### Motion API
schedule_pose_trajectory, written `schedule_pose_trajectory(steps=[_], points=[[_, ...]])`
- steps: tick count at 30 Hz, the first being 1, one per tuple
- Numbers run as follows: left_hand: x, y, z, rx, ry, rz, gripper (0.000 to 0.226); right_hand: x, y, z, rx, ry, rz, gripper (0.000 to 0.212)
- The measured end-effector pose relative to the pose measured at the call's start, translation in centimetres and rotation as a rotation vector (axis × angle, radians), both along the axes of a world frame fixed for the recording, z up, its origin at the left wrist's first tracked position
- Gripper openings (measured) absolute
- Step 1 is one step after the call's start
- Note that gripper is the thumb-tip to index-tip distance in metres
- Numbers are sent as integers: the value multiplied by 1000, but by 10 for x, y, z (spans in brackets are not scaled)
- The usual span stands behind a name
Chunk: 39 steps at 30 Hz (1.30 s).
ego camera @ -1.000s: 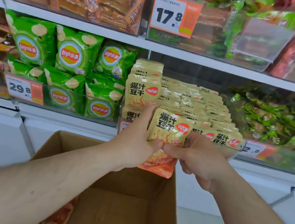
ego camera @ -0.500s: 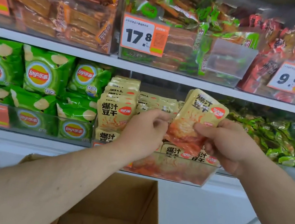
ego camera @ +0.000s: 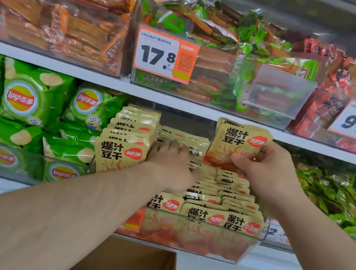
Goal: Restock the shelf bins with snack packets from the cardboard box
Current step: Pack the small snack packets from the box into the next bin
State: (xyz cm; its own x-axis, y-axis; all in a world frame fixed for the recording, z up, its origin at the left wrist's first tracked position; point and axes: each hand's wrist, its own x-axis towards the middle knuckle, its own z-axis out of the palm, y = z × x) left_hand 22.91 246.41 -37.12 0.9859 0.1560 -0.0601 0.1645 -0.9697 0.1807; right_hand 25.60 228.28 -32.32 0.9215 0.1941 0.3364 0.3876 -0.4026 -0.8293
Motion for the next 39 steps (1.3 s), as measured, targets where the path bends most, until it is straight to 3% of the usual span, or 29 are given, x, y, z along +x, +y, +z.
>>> schedule_pose_trajectory(steps=[14, 27, 39], points=[[-8, -9, -6, 34, 26, 35, 82, 36, 45, -17, -144, -102, 25, 19], [-11, -11, -16, 40, -102, 43, 77, 54, 86, -25, -365, -167, 133, 22], [-11, -13, -15, 82, -89, 56, 78, 70, 118, -25, -79, 209, 212, 13]])
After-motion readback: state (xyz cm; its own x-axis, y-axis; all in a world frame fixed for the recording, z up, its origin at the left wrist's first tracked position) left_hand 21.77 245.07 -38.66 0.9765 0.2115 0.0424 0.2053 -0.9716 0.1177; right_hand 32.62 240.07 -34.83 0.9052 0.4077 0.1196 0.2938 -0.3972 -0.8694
